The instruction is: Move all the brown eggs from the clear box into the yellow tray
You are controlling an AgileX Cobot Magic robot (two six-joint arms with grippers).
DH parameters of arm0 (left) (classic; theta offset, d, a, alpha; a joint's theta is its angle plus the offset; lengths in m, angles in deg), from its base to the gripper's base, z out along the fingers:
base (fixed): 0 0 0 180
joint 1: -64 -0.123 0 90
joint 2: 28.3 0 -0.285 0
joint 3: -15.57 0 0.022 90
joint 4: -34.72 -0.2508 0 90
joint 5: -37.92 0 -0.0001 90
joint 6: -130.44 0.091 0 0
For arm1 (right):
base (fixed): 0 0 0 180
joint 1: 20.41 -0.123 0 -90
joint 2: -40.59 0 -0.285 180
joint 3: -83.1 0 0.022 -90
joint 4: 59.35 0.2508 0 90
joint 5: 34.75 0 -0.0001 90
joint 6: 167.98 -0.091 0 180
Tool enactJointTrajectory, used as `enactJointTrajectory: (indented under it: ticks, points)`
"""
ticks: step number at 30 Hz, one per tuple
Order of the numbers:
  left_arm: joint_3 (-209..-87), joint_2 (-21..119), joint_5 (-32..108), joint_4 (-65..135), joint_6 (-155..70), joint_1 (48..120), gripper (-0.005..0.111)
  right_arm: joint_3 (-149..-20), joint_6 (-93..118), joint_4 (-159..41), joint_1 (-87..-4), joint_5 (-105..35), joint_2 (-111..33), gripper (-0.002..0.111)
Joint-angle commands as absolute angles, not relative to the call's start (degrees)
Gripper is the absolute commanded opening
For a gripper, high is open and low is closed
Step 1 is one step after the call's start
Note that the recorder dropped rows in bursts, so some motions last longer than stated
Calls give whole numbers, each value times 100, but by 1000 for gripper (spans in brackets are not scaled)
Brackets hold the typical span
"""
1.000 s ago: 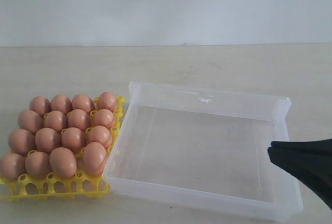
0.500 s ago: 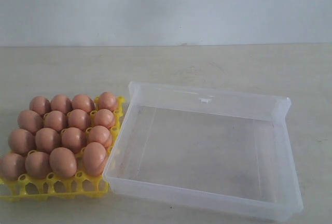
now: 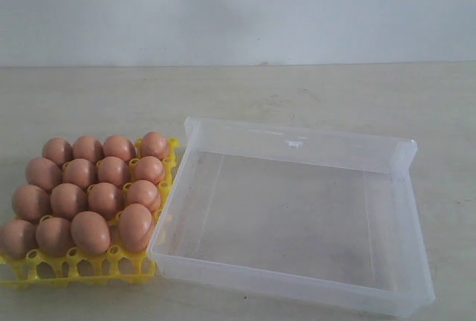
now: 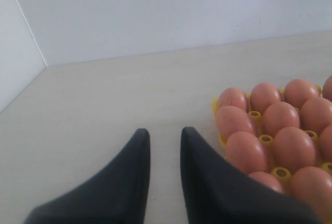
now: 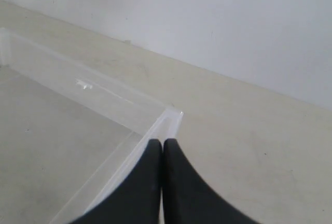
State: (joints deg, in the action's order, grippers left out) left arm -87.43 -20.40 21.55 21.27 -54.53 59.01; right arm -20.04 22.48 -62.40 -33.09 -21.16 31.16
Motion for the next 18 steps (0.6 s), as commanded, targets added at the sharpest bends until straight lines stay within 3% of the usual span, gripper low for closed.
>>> enactJointTrajectory:
  ticks: [1,18]
  points:
    - [-8721,-2051,2168,2138,-5465,5888,22,-1968,2242,-6280,-3292,-1943,3169,0]
    - [-8721,-2051,2168,2138,-5465,5885,22,-1968,2242,-6135,-3291,-1501,3281,0]
